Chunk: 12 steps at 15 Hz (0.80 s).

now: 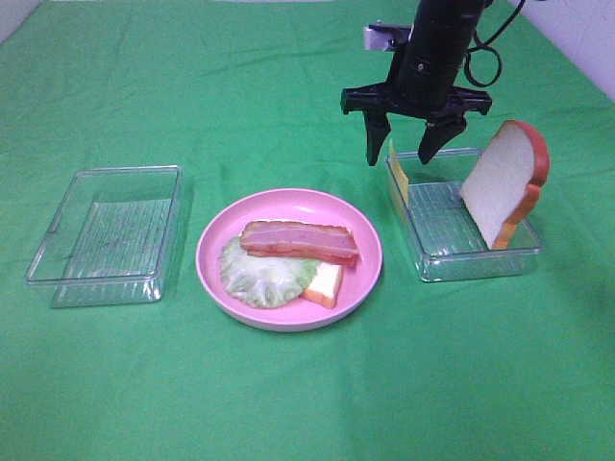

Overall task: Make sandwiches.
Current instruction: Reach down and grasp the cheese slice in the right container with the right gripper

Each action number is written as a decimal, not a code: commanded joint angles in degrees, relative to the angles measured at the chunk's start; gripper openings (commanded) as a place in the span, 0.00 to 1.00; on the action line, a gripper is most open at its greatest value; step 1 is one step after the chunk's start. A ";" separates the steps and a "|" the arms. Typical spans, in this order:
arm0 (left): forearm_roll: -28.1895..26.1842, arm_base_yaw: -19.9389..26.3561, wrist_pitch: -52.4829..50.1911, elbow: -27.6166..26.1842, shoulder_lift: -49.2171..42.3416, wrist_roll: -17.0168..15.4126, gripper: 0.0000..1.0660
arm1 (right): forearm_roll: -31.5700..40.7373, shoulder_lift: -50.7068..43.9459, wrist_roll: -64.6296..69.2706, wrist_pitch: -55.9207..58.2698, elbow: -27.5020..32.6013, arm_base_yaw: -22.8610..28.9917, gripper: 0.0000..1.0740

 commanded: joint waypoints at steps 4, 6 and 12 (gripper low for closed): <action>0.11 0.06 -0.40 0.23 -0.46 0.00 0.70 | 0.46 2.23 -0.23 0.34 -0.23 -0.23 0.52; 0.11 0.06 -0.40 0.23 -0.46 0.00 0.70 | 0.00 2.23 -0.23 0.29 -0.23 -0.23 0.41; 0.11 0.06 -0.40 0.23 -0.46 0.00 0.70 | -2.18 2.12 -0.46 1.43 -0.23 -0.23 0.00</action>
